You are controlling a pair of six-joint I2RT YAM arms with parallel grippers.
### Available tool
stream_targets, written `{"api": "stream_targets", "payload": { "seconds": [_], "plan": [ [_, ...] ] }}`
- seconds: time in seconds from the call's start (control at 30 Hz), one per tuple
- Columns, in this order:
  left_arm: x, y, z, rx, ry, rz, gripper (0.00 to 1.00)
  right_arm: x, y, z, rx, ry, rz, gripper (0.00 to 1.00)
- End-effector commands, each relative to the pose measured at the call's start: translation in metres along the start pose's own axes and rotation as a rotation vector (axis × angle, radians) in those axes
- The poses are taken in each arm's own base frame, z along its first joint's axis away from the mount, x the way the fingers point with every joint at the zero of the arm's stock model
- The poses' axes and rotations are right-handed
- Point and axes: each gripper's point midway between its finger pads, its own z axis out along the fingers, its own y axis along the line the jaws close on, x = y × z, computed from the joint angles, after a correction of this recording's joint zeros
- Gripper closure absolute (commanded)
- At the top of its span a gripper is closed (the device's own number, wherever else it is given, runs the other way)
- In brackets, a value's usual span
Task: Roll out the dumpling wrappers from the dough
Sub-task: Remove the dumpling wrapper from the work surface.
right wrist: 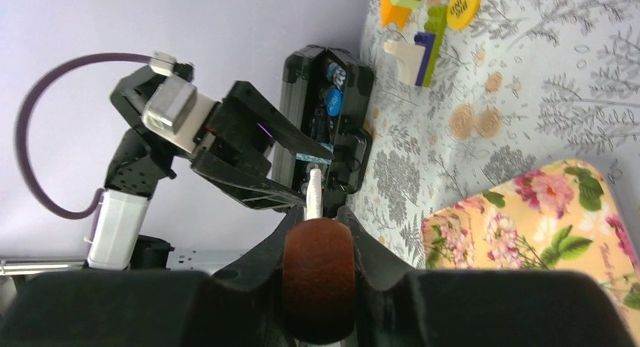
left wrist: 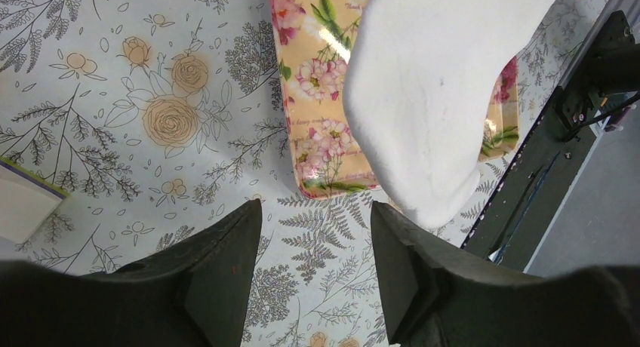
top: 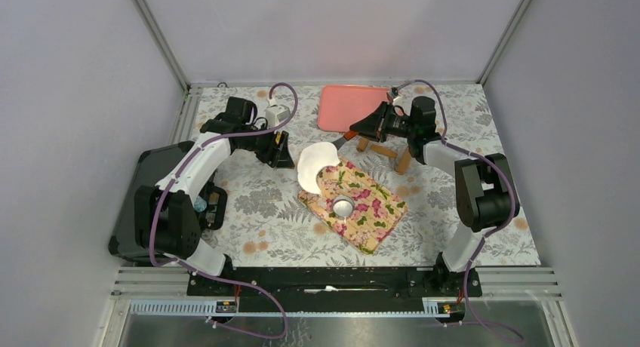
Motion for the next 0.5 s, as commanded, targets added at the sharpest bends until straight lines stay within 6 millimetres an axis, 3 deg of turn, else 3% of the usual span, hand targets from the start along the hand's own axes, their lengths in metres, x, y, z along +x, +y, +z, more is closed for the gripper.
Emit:
{"api": "stream_targets", "payload": {
  "seconds": [0.0,0.23,0.47],
  "plan": [
    [-0.013,-0.01,-0.009,0.033,-0.061,0.055,0.42,-0.03,0.062,-0.007,-0.109,-0.063,-0.12,1.0],
    [-0.011,-0.008,-0.007,0.035,-0.055,0.051,0.42,-0.067,0.065,-0.007,-0.106,-0.141,-0.163,1.0],
    [-0.011,-0.008,-0.006,0.045,-0.057,0.05,0.42,-0.116,0.039,-0.01,-0.036,-0.228,-0.207,1.0]
  ]
}}
